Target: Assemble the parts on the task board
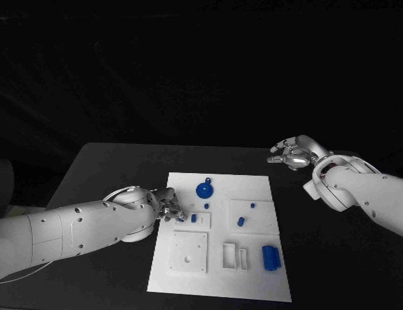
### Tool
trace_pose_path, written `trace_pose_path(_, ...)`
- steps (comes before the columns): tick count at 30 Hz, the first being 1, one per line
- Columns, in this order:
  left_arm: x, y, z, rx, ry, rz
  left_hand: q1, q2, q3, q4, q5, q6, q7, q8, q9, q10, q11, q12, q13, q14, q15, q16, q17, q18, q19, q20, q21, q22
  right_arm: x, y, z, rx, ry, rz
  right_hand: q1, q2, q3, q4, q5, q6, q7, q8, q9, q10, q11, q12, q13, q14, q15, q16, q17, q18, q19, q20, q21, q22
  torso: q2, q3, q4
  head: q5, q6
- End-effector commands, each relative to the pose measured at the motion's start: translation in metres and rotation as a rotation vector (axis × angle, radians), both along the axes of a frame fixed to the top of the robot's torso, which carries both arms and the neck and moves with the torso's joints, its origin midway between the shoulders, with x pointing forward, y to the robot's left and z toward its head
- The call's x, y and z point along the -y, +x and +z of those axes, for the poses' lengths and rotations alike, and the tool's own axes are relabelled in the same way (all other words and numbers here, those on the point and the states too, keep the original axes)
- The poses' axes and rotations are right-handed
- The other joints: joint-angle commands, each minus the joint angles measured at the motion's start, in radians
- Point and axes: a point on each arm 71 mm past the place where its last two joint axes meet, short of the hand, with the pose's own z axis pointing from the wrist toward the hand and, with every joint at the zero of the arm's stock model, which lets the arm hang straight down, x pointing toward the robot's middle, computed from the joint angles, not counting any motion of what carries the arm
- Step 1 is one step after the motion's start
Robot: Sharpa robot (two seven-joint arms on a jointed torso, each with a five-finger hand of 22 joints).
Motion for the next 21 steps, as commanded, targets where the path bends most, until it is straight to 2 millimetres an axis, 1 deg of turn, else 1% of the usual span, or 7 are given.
trace_pose_path(1,0.0067,-0.0092,-0.0121,-0.073,0.020,-0.041,-0.013,-0.012,-0.002,0.017,-0.017,0.106,-0.027,-0.007,-0.004,-0.016,-0.010,0.005,-0.002,0.002,-0.016,0.006,-0.001,0.012,-0.002,-0.099,0.003,0.000,-0.0009,-0.0004,-0.0005,-0.005,-0.003,0.012,-0.013,0.000,-0.002,0.003,0.005,-0.013,0.018,-0.006,-0.001,-0.007,0.001,0.005,-0.002,0.000,0.004,-0.005,0.002,0.052,0.001,-0.007,-0.006,0.016,0.000,0.0003,-0.0001,0.000,0.000)
trace_pose_path(6,0.0078,-0.0092,-0.0120,-0.072,0.019,-0.042,-0.027,-0.022,-0.004,0.036,-0.031,0.105,-0.027,-0.007,-0.004,-0.017,-0.010,0.006,-0.004,0.001,-0.016,0.006,-0.002,0.013,-0.002,-0.100,0.003,0.000,-0.0012,-0.0004,-0.0005,-0.005,-0.002,0.013,-0.014,0.000,-0.002,0.003,0.006,-0.013,0.018,-0.006,-0.001,-0.007,0.001,0.005,-0.002,0.000,0.004,-0.005,0.002,0.052,0.001,-0.007,-0.006,0.016,0.000,0.0002,-0.0003,0.000,0.001)
trace_pose_path(7,0.0078,-0.0092,-0.0119,-0.071,0.018,-0.042,-0.031,-0.026,-0.003,0.044,-0.050,0.105,-0.028,-0.007,-0.004,-0.017,-0.010,0.006,-0.005,0.001,-0.017,0.007,-0.002,0.014,-0.003,-0.100,0.003,0.000,-0.0013,-0.0004,-0.0005,-0.005,-0.002,0.013,-0.014,0.000,-0.002,0.003,0.006,-0.013,0.018,-0.006,-0.001,-0.007,0.001,0.005,-0.002,0.000,0.004,-0.005,0.002,0.052,0.001,-0.007,-0.006,0.016,0.000,0.0002,-0.0003,0.000,0.001)
trace_pose_path(8,0.0077,-0.0091,-0.0119,-0.071,0.018,-0.041,-0.032,-0.027,-0.003,0.046,-0.057,0.105,-0.028,-0.007,-0.004,-0.017,-0.010,0.007,-0.005,0.001,-0.017,0.007,-0.002,0.015,-0.003,-0.100,0.003,0.000,-0.0014,-0.0004,-0.0005,-0.005,-0.002,0.013,-0.014,0.000,-0.002,0.003,0.006,-0.013,0.018,-0.006,-0.001,-0.007,0.001,0.005,-0.002,0.000,0.004,-0.005,0.002,0.052,0.001,-0.007,-0.006,0.016,0.000,0.0003,-0.0004,0.000,0.001)
trace_pose_path(12,0.0073,-0.0087,-0.0117,-0.067,0.017,-0.038,-0.034,-0.031,-0.003,0.050,-0.063,0.105,-0.028,-0.007,-0.004,-0.017,-0.011,0.007,-0.006,0.001,-0.017,0.007,-0.002,0.015,-0.003,-0.100,0.003,0.000,-0.0011,-0.0004,-0.0005,-0.005,-0.002,0.013,-0.014,0.000,-0.002,0.003,0.006,-0.013,0.018,-0.006,-0.001,-0.007,0.001,0.006,-0.002,0.000,0.004,-0.005,0.002,0.052,0.001,-0.007,-0.006,0.016,0.000,0.0004,-0.0005,0.000,0.002)
trace_pose_path(18,0.0069,-0.0080,-0.0115,-0.062,0.017,-0.033,-0.043,-0.035,-0.002,0.064,-0.070,0.104,-0.028,-0.007,-0.004,-0.018,-0.011,0.007,-0.008,0.001,-0.017,0.006,-0.003,0.016,-0.003,-0.100,0.003,-0.001,-0.0010,-0.0004,-0.0005,-0.004,-0.002,0.013,-0.014,0.000,-0.002,0.003,0.006,-0.013,0.018,-0.006,-0.001,-0.007,0.001,0.006,-0.002,0.000,0.004,-0.005,0.002,0.052,0.001,-0.007,-0.006,0.016,0.000,0.0001,-0.0003,-0.001,0.003)
trace_pose_path(21,0.0062,-0.0074,-0.0116,-0.060,0.019,-0.029,-0.046,-0.041,-0.002,0.070,-0.074,0.103,-0.028,-0.006,-0.004,-0.018,-0.011,0.008,-0.008,0.000,-0.018,0.006,-0.003,0.016,-0.003,-0.101,0.003,-0.001,-0.0007,-0.0004,-0.0005,-0.004,-0.003,0.012,-0.015,0.000,-0.002,0.003,0.006,-0.013,0.018,-0.006,-0.001,-0.007,0.001,0.006,-0.002,0.000,0.004,-0.005,0.002,0.052,0.001,-0.007,-0.006,0.016,0.000,0.0000,-0.0001,-0.001,0.004)
